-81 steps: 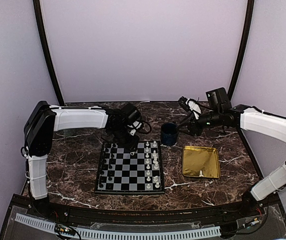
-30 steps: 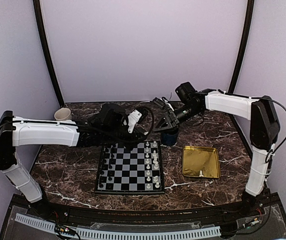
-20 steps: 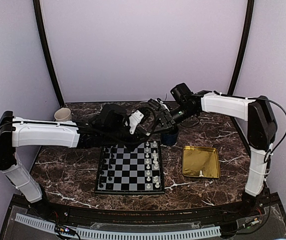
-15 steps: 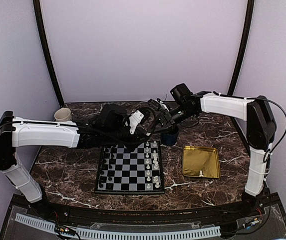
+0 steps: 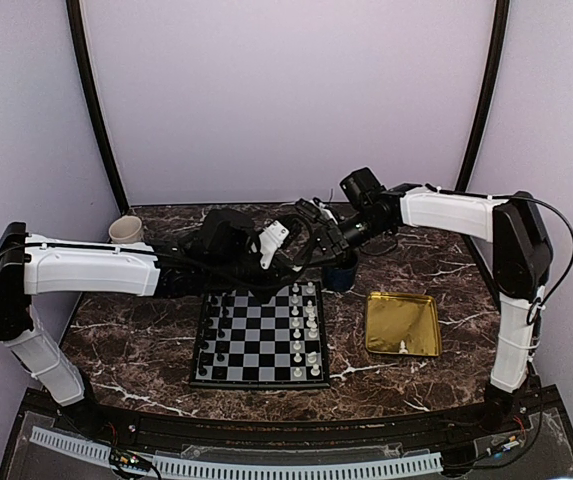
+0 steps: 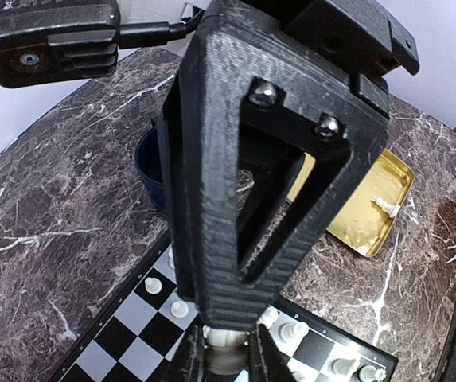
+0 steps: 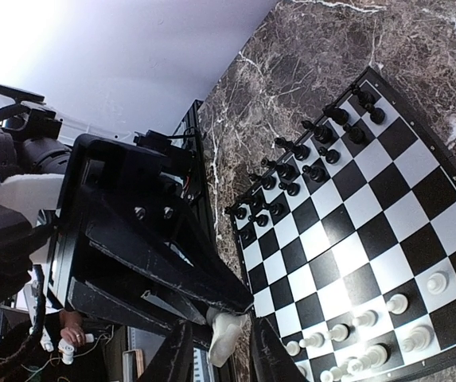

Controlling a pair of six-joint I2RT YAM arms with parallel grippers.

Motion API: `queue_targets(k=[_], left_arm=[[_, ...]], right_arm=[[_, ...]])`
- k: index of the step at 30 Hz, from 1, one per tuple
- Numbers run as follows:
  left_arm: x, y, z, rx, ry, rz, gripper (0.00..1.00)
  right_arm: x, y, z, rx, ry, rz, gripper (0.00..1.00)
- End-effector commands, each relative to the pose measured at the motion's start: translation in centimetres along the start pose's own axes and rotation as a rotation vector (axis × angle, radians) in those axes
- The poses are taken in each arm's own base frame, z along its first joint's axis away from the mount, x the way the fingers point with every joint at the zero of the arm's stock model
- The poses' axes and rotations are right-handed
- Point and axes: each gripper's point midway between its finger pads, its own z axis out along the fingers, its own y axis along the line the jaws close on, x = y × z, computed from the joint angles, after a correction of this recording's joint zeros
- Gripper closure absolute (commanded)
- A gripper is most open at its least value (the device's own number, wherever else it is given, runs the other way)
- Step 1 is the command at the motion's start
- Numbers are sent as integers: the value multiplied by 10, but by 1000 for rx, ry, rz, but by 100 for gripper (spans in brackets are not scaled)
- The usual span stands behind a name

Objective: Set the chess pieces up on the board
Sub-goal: Pass from the left arm to the right, then place the knight at g1.

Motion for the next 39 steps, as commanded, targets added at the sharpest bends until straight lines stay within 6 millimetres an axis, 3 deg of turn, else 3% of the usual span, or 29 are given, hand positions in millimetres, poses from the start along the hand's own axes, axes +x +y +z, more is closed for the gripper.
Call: queue_targets(k=[1, 7, 11, 15, 21, 27, 34, 39], left_arm=[[-14, 3, -11, -25, -56, 10, 87], [-12, 3, -8, -28, -46, 10, 86], [-7, 4, -8, -32, -27, 12, 74], [3, 8, -15, -53, 1, 27, 63], [19, 17, -31, -105, 31, 36, 60], [26, 30, -46, -175, 16, 11, 60], [26, 37, -48, -214, 18, 2, 59], [25, 35, -46, -208, 17, -5, 59]], right_arm=[[5, -1, 11, 0, 28, -11, 75], [6, -3, 12, 7, 34, -29, 85], [-2, -5, 7, 66, 37, -94, 90], [-12, -13, -6, 212, 66, -230, 91], [-16, -42, -25, 503, 122, -401, 91], [4, -69, -21, 701, 228, -546, 92], [31, -94, -5, 762, 333, -569, 92], [36, -109, -4, 804, 364, -555, 92]])
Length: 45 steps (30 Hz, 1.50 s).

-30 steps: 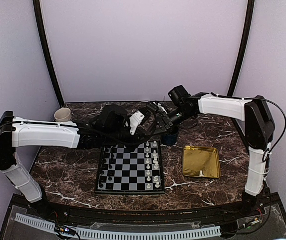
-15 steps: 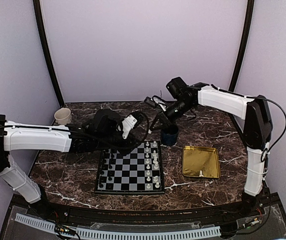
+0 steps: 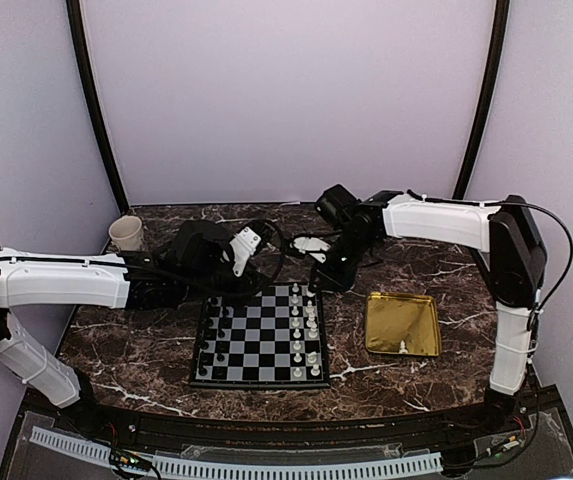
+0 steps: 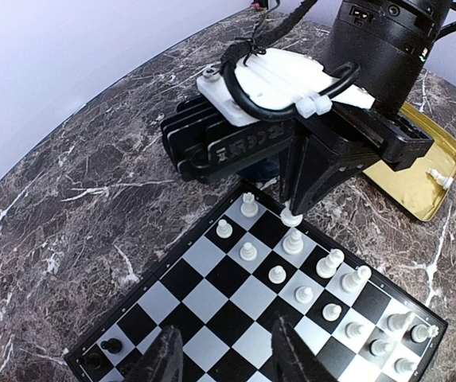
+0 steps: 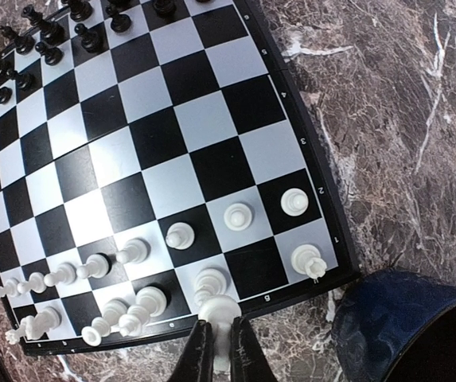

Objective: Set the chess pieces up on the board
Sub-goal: Place the knight at g1.

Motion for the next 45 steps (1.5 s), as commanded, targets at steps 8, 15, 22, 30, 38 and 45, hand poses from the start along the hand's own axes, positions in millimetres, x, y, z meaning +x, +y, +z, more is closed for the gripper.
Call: queue_targets(k=[8, 15, 22, 30, 38, 45], left_arm=[[-2, -1, -1, 2, -3, -22, 59], [-3, -3, 1, 12, 0, -21, 59], [0, -4, 5, 15, 9, -15, 59], [0, -6, 8, 19, 14, -13, 59], [0, -6, 10, 21, 15, -11, 59], [1, -6, 10, 22, 18, -7, 59]], right_arm=[[2, -17, 15, 76, 31, -27, 92], [7, -21, 31, 65, 63, -22, 92], [8, -22, 39, 54, 71, -21, 92], [7, -24, 46, 50, 74, -22, 91], [9, -22, 52, 45, 87, -25, 88], [4, -24, 42, 75, 77, -18, 79]])
